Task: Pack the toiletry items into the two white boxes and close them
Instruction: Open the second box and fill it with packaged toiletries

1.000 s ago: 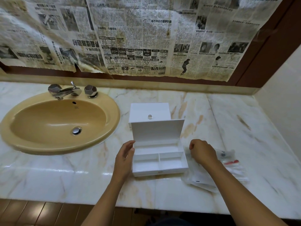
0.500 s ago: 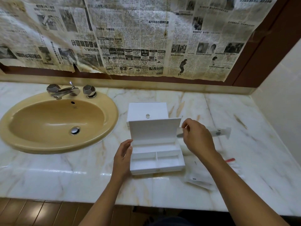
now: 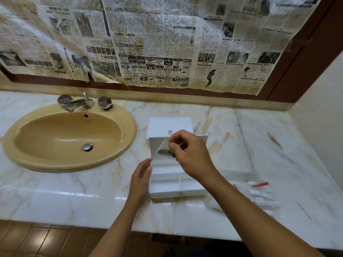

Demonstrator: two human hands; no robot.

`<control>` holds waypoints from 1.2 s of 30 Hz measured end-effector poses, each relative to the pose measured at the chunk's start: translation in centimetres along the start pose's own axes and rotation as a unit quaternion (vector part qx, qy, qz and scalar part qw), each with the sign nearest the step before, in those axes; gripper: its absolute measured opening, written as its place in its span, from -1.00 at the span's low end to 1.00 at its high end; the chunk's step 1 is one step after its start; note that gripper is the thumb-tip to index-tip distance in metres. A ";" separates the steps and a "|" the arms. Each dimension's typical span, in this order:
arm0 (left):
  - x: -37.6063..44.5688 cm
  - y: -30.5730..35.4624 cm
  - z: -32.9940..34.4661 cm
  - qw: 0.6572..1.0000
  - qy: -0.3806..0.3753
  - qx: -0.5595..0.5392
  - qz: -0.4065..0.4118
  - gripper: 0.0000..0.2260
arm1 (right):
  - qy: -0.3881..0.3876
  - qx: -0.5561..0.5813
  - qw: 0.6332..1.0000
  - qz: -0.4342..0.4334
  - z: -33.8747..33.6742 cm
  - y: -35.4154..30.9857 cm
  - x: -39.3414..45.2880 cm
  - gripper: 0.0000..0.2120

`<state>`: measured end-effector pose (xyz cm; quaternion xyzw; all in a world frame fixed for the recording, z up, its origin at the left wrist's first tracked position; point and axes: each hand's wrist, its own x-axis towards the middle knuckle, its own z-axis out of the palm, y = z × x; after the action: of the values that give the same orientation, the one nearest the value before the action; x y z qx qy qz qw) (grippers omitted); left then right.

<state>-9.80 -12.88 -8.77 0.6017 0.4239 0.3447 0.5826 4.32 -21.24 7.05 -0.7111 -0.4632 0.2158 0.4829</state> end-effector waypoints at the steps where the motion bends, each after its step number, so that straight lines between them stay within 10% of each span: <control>1: 0.0 0.0 0.0 1.000 0.000 0.000 0.000 -0.79 | -0.006 -0.022 1.000 0.003 0.5 0.7 0.2 -0.90; 12: 0.2 -0.4 0.0 1.000 0.010 0.017 -0.003 -0.77 | -0.078 -0.239 0.968 -0.008 5.8 6.9 1.1 -0.89; 36: 0.1 -0.5 0.4 0.999 0.021 0.030 -0.010 -0.78 | -0.179 -0.291 0.932 0.121 4.3 10.1 0.8 -0.56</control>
<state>-9.47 -13.00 -9.33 0.6075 0.4521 0.3387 0.5584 5.98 -19.55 -3.65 -0.8207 -0.4947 0.2525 0.1340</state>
